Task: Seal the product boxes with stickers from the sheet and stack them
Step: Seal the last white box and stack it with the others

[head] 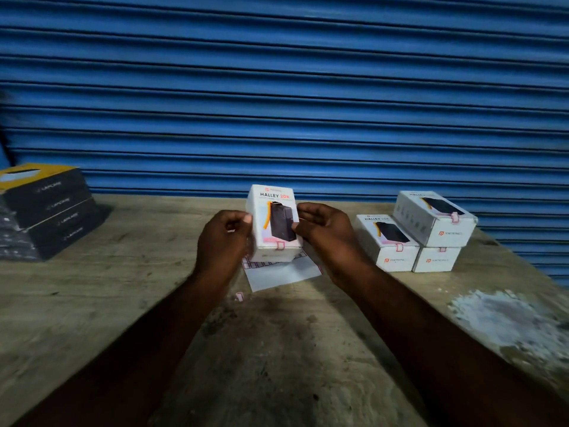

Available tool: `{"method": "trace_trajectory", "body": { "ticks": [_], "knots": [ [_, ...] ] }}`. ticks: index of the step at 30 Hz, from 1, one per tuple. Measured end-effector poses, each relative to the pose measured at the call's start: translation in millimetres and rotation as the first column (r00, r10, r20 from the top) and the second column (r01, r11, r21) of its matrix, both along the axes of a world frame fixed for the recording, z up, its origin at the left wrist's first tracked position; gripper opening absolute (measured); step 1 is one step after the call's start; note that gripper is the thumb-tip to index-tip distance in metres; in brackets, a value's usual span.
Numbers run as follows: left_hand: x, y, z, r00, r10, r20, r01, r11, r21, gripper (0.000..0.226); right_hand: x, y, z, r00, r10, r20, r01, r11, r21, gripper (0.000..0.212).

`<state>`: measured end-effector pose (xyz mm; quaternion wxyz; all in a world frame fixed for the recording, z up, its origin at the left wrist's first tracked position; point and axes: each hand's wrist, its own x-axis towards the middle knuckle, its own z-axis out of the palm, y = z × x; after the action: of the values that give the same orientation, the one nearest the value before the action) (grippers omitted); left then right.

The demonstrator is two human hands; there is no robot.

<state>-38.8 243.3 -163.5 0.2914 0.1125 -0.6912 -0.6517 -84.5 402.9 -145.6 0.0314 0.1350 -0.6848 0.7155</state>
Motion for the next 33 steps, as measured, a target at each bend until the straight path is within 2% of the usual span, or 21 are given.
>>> {"method": "trace_trajectory", "body": {
  "ticks": [4, 6, 8, 11, 14, 16, 18, 20, 21, 24, 27, 30, 33],
  "knots": [
    [4, 9, 5, 0.989, -0.143, 0.035, 0.14, 0.987, 0.085, 0.021, 3, 1, 2, 0.99, -0.107, -0.096, 0.121, 0.981, 0.153, 0.046],
    [5, 13, 5, 0.983, -0.175, 0.056, 0.17, 0.982, 0.083, 0.035, 4, 3, 3, 0.974, -0.144, -0.174, 0.183, 0.954, 0.238, 0.04],
    [5, 14, 5, 0.983, -0.169, 0.065, 0.163, 0.983, 0.086, 0.04, 3, 4, 5, 0.956, -0.169, -0.239, 0.235, 0.929, 0.286, 0.035],
    [7, 15, 6, 0.983, -0.163, 0.083, 0.152, 0.98, 0.129, 0.039, 3, 9, 9, 0.938, -0.125, -0.324, 0.249, 0.891, 0.379, 0.022],
    [9, 22, 7, 0.976, -0.196, 0.092, 0.177, 0.968, 0.177, 0.034, 0, 20, 16, 0.893, -0.03, -0.448, 0.282, 0.814, 0.508, 0.01],
    [9, 27, 8, 0.97, -0.22, 0.105, 0.194, 0.957, 0.218, 0.033, 0, 31, 20, 0.86, 0.119, -0.495, 0.233, 0.773, 0.591, 0.017],
    [7, 32, 11, 0.965, -0.236, 0.114, 0.204, 0.949, 0.24, 0.035, 1, 46, 22, 0.852, 0.274, -0.445, 0.116, 0.732, 0.672, 0.03],
    [3, 41, 15, 0.96, -0.256, 0.114, 0.223, 0.944, 0.244, 0.037, 3, 62, 22, 0.866, 0.346, -0.36, 0.025, 0.69, 0.723, 0.052],
    [2, 47, 18, 0.957, -0.267, 0.115, 0.233, 0.941, 0.246, 0.037, 3, 70, 22, 0.86, 0.35, -0.372, 0.059, 0.656, 0.752, 0.061],
    [-3, 69, 24, 0.95, -0.291, 0.111, 0.261, 0.939, 0.222, 0.032, -1, 93, 26, 0.813, 0.323, -0.484, 0.204, 0.621, 0.757, 0.062],
    [-9, 92, 31, 0.949, -0.295, 0.112, 0.276, 0.949, 0.155, 0.029, -4, 114, 37, 0.797, 0.302, -0.523, 0.281, 0.581, 0.763, 0.058],
    [-14, 113, 37, 0.941, -0.319, 0.109, 0.316, 0.948, 0.044, 0.036, -6, 134, 53, 0.794, 0.286, -0.536, 0.375, 0.465, 0.802, 0.056],
    [-21, 133, 40, 0.943, -0.32, 0.092, 0.324, 0.945, -0.041, 0.035, -11, 150, 65, 0.817, 0.299, -0.494, 0.395, 0.333, 0.856, 0.05]
  ]
}}
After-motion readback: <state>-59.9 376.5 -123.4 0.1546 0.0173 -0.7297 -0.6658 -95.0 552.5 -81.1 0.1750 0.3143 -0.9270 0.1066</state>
